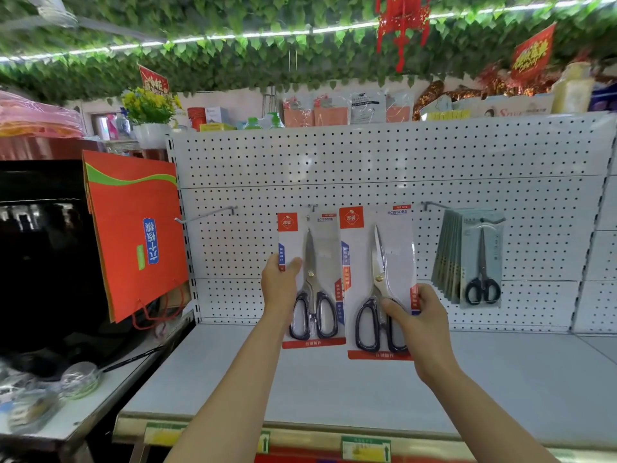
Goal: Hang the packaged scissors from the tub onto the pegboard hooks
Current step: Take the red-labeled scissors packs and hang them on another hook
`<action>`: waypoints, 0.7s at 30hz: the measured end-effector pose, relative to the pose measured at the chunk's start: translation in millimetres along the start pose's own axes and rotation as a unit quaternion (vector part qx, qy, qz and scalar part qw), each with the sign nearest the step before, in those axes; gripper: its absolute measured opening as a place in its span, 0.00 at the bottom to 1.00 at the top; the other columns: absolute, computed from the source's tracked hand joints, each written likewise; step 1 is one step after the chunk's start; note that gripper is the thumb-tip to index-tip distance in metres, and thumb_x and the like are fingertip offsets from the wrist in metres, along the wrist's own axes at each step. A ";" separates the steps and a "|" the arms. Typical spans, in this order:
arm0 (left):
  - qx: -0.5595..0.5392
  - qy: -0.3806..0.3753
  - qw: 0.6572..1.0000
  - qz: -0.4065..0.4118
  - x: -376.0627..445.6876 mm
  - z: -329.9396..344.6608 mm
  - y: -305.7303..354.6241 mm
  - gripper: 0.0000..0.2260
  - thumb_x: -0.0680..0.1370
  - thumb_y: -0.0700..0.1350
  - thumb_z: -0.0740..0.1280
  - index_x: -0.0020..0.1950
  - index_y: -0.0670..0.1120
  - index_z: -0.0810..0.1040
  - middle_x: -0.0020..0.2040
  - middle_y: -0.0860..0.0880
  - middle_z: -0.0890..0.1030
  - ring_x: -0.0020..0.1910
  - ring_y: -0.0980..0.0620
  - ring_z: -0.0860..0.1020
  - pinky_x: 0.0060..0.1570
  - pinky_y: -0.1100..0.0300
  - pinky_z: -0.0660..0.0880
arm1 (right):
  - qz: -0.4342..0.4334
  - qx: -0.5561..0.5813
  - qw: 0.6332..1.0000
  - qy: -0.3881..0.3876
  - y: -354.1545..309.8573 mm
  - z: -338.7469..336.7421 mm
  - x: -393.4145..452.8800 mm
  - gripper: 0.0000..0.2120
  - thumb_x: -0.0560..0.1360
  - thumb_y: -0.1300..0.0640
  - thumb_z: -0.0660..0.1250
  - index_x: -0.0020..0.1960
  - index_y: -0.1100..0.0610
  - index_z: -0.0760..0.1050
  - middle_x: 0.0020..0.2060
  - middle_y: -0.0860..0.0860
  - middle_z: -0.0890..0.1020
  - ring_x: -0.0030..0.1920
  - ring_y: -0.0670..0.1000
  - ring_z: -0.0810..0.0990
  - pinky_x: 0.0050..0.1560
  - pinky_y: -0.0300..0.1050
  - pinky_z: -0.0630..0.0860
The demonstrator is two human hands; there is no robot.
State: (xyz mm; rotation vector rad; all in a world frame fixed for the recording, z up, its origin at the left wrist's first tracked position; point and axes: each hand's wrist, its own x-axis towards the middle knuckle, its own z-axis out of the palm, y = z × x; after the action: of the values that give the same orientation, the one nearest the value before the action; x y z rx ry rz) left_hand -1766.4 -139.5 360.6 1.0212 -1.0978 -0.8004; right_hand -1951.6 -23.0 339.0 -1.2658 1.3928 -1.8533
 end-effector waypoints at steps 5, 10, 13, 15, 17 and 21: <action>0.025 -0.002 1.000 0.002 12.2 0.7 -8.1 0.01 0.78 0.42 0.67 0.47 0.46 0.77 0.45 0.44 0.81 0.42 0.46 0.77 0.46 0.51 0.76 | 0.000 0.001 1.000 -0.007 -0.1 8.3 1.0 0.12 0.72 0.61 0.73 0.49 0.59 0.72 0.41 0.55 0.80 0.37 0.48 0.77 0.37 0.36 0.76; 0.069 -0.007 0.998 -0.014 34.1 6.5 -16.2 0.04 0.78 0.44 0.66 0.50 0.44 0.76 0.46 0.42 0.81 0.42 0.47 0.78 0.43 0.50 0.77 | 0.005 0.007 1.000 -0.014 2.0 21.1 1.6 0.11 0.72 0.61 0.73 0.50 0.59 0.72 0.41 0.52 0.80 0.38 0.46 0.78 0.35 0.34 0.76; 0.110 -0.012 0.993 -0.028 54.0 10.8 -23.4 0.05 0.77 0.46 0.67 0.48 0.44 0.76 0.44 0.44 0.81 0.41 0.47 0.79 0.43 0.50 0.77 | 0.010 0.011 1.000 -0.017 4.6 29.7 2.3 0.10 0.72 0.62 0.73 0.48 0.58 0.72 0.41 0.52 0.81 0.38 0.47 0.79 0.34 0.34 0.76; 0.136 -0.014 0.990 -0.035 67.1 13.0 -31.7 0.08 0.75 0.48 0.67 0.47 0.44 0.76 0.44 0.43 0.82 0.38 0.47 0.77 0.41 0.50 0.77 | 0.010 0.003 1.000 -0.020 8.4 35.5 3.1 0.11 0.72 0.62 0.73 0.47 0.58 0.71 0.41 0.54 0.81 0.38 0.49 0.79 0.36 0.36 0.77; 0.155 -0.015 0.987 -0.041 77.8 13.7 -39.8 0.09 0.74 0.48 0.66 0.45 0.43 0.77 0.43 0.42 0.82 0.35 0.49 0.74 0.35 0.54 0.73 | 0.015 -0.008 1.000 -0.020 11.4 41.5 3.7 0.12 0.72 0.61 0.73 0.47 0.60 0.70 0.41 0.56 0.80 0.38 0.51 0.79 0.37 0.40 0.79; 0.162 -0.022 0.985 -0.049 88.6 13.4 -41.8 0.10 0.72 0.50 0.66 0.44 0.43 0.77 0.41 0.43 0.83 0.34 0.50 0.73 0.35 0.55 0.71 | 0.023 -0.010 0.999 -0.027 16.1 54.6 4.4 0.13 0.71 0.60 0.74 0.47 0.60 0.70 0.41 0.57 0.80 0.37 0.51 0.78 0.38 0.42 0.80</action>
State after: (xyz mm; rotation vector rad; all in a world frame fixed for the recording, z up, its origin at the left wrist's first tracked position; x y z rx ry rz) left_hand -1755.8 -237.5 351.5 1.3442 -1.2491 -0.7399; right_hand -1907.5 -57.6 328.4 -1.2738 1.4029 -1.7669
